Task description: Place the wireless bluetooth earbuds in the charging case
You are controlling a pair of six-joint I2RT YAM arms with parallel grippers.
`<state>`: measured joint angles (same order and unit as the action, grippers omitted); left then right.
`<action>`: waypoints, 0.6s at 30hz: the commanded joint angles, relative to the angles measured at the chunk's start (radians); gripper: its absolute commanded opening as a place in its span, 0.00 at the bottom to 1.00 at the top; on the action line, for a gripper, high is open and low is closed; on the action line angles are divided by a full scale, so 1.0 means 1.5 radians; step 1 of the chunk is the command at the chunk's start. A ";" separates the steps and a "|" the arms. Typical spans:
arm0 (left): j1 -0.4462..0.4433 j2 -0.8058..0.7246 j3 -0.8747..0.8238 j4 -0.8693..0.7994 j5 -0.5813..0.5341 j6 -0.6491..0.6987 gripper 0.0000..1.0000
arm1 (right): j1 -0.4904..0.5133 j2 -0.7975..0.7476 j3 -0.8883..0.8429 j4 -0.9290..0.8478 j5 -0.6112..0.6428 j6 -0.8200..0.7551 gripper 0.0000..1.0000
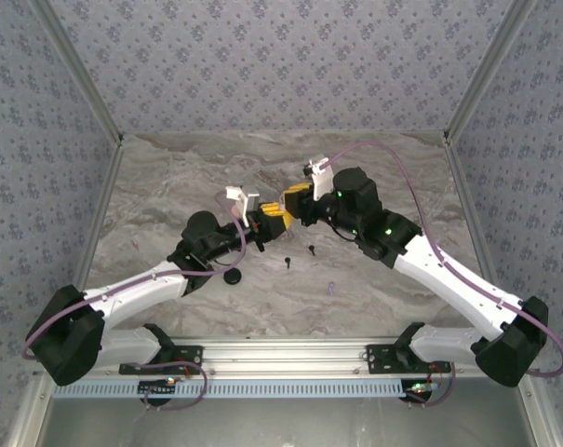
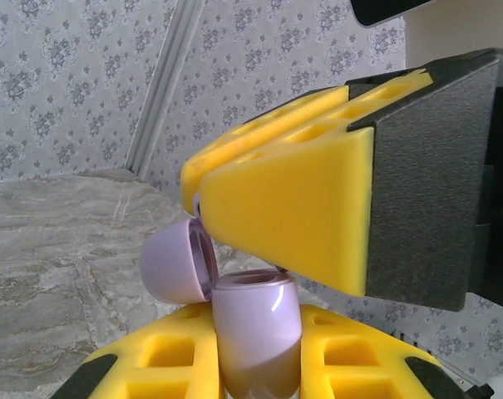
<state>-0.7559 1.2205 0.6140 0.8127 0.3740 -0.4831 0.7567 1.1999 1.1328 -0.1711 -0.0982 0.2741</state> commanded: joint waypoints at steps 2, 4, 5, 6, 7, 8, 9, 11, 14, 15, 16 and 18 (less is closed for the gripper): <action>-0.002 -0.002 0.007 0.080 -0.009 0.008 0.00 | -0.001 0.010 0.016 -0.066 -0.037 0.017 0.24; -0.003 -0.001 0.008 0.081 -0.008 0.007 0.00 | -0.004 0.012 0.017 -0.068 -0.041 0.020 0.24; -0.003 0.000 0.009 0.081 -0.007 0.009 0.00 | -0.004 0.013 0.017 -0.069 -0.042 0.020 0.24; -0.003 0.000 0.009 0.081 -0.007 0.007 0.00 | -0.005 0.014 0.017 -0.068 -0.044 0.022 0.24; -0.003 0.001 0.009 0.081 -0.007 0.007 0.00 | -0.005 0.015 0.017 -0.069 -0.044 0.022 0.24; -0.003 0.001 0.009 0.081 -0.007 0.007 0.00 | -0.005 0.016 0.017 -0.068 -0.044 0.022 0.24; -0.003 0.001 0.009 0.081 -0.007 0.008 0.00 | -0.006 0.016 0.017 -0.068 -0.044 0.023 0.24; -0.003 0.001 0.009 0.081 -0.006 0.007 0.00 | -0.006 0.017 0.017 -0.064 -0.041 0.022 0.24; -0.003 0.003 0.008 0.081 -0.006 0.006 0.00 | -0.006 0.012 0.013 -0.047 -0.033 0.018 0.24; -0.003 0.003 0.008 0.081 -0.006 0.004 0.00 | -0.006 0.011 0.015 -0.043 -0.030 0.014 0.24; -0.003 0.004 0.009 0.082 -0.005 0.004 0.00 | -0.006 0.009 0.016 -0.039 -0.026 0.011 0.24; -0.003 0.003 0.008 0.084 -0.006 -0.001 0.00 | -0.006 0.008 0.018 -0.028 -0.022 0.004 0.24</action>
<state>-0.7559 1.2324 0.6132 0.8192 0.3740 -0.4839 0.7437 1.2091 1.1442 -0.1986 -0.1196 0.2916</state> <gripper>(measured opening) 0.206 0.243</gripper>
